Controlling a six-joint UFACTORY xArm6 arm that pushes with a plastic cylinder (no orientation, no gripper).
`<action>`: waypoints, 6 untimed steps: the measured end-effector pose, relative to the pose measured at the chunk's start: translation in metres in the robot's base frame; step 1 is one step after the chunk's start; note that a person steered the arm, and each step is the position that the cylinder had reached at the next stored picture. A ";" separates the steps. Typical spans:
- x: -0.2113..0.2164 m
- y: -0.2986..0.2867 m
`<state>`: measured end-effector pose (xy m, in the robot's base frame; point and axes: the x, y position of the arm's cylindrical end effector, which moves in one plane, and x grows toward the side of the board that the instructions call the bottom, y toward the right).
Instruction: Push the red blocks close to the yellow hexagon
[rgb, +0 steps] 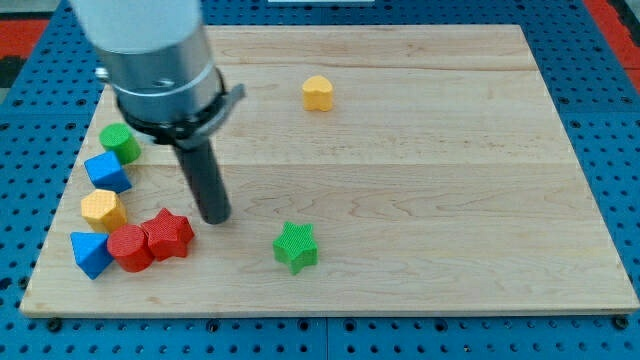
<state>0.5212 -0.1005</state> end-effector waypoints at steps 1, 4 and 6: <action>0.039 -0.019; -0.012 -0.024; -0.105 0.139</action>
